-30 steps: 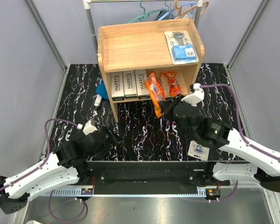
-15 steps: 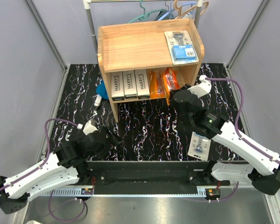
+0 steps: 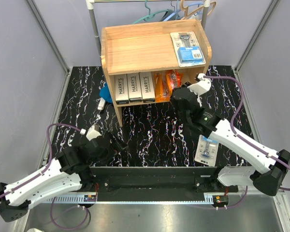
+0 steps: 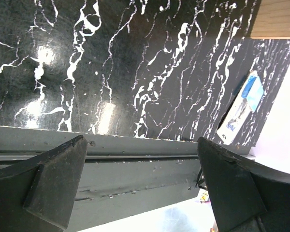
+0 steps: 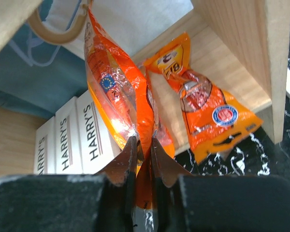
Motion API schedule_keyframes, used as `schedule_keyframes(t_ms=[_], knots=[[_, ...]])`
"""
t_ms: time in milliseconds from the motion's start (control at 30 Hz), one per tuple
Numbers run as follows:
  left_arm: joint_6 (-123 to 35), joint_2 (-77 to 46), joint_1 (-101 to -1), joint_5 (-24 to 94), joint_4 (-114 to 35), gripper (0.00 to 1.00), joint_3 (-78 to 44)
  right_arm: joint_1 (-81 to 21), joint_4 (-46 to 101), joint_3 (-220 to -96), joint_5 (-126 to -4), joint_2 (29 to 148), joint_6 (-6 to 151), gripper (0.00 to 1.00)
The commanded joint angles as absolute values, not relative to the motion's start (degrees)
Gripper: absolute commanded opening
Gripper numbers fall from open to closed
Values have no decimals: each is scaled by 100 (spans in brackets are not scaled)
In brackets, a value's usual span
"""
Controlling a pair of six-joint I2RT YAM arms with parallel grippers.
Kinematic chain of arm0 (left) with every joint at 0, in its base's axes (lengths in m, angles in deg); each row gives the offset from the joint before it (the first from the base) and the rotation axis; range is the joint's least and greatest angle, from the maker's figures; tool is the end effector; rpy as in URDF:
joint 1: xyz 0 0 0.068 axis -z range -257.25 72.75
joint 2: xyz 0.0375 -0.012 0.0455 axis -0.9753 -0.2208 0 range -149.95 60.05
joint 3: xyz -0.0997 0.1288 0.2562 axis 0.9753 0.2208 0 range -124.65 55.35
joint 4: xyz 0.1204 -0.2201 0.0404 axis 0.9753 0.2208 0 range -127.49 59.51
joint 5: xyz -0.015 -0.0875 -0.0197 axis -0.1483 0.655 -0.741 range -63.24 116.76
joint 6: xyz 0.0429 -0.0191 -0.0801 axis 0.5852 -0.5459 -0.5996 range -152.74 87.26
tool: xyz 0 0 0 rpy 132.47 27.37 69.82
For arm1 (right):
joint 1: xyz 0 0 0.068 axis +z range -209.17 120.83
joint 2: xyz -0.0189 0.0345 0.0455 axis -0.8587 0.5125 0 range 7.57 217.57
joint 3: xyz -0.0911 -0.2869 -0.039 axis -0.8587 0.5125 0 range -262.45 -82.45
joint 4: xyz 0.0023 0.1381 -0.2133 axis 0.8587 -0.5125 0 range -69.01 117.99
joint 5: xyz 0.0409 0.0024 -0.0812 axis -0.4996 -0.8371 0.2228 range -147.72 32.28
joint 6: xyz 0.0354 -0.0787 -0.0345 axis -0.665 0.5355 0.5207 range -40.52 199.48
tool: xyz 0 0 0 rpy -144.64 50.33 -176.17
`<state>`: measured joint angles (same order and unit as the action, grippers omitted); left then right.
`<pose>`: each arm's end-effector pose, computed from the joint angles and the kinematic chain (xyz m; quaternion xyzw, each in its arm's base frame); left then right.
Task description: Place and organize the shaving razors onto the shelf
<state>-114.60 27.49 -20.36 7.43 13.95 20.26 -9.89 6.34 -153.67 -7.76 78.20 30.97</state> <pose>0.0808 -0.0732 0.2279 -0.2571 0.8885 -0.2684 0.2690 0.2297 0.1687 0.4089 0.2340 0.7489 0.1577 0.5996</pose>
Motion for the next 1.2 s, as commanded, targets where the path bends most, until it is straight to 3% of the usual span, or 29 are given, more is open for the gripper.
schedule_keyframes(t_ms=[0, 400, 600, 900, 1167], knots=[[-11395, 2814, -2056, 769, 1331, 99, 2055, -1162, 1155, -15566, -534, 8095, 3483, 0], [-11421, 2920, -2056, 769, 1331, 99, 2142, -1373, 1244, -15953, -569, 8685, 3905, 1], [-11412, 2902, -2056, 769, 1322, 99, 2134, -1452, 1244, -15997, -603, 8799, 3958, 15], [-11360, 2902, -2056, 795, 1287, 99, 2151, -1461, 1244, -15927, -727, 8905, 3905, 19], [-11368, 2999, -2056, 822, 1234, 99, 2221, -1470, 1252, -15971, -762, 8905, 4038, 41]])
